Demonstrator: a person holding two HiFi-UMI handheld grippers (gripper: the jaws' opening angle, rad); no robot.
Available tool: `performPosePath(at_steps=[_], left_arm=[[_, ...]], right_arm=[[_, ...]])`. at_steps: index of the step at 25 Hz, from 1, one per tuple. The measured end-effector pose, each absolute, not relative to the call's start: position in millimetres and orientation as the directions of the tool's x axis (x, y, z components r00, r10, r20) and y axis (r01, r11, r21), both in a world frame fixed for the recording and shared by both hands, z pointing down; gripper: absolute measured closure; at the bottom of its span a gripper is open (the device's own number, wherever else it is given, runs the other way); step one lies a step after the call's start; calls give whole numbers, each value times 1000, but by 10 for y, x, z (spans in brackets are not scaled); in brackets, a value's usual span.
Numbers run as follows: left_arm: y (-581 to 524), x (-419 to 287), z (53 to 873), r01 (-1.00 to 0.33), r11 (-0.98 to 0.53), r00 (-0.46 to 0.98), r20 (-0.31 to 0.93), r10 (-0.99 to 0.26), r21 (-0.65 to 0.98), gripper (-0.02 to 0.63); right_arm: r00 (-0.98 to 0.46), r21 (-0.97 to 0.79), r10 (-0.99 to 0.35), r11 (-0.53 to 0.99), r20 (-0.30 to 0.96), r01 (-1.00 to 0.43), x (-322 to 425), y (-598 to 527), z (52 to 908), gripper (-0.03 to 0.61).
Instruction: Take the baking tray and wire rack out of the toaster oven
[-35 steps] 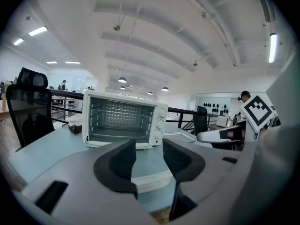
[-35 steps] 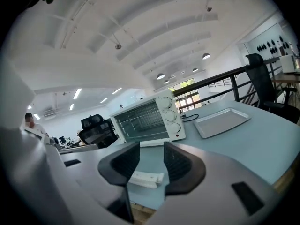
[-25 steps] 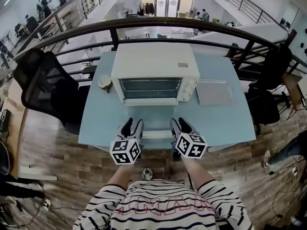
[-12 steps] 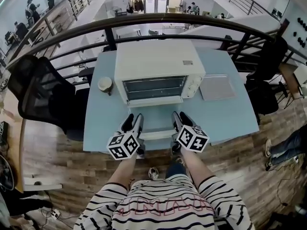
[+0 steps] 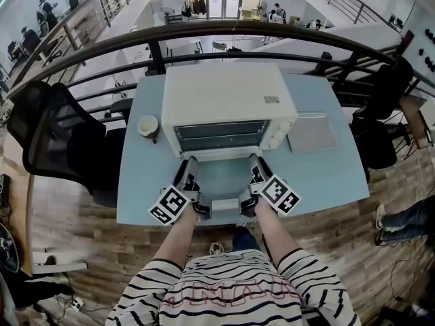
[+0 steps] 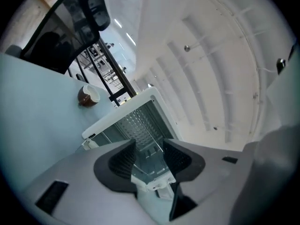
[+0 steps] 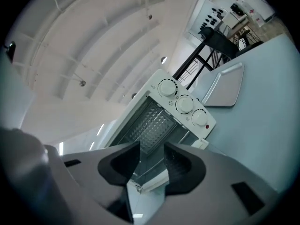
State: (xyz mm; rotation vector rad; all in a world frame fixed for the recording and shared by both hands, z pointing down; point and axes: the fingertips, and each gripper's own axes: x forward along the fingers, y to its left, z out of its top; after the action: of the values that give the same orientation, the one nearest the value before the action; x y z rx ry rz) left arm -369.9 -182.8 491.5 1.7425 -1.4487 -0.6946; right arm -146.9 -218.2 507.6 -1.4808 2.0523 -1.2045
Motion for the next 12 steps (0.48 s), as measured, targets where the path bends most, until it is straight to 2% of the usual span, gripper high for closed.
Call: performPosePath(at_steps=[4,12], left_arm=[[-2077,-3684,4969,-476,-48,148,27,-989,878,416],[-2527,-3848,5022,-387,-35,68,-9,-998,922,425]], right_arm=[[-383,-840,-905,59,183,-540,-1400,-2446,5115,407],[-361,-927,-924,18,128,-374,-1504,-2964,5113,407]])
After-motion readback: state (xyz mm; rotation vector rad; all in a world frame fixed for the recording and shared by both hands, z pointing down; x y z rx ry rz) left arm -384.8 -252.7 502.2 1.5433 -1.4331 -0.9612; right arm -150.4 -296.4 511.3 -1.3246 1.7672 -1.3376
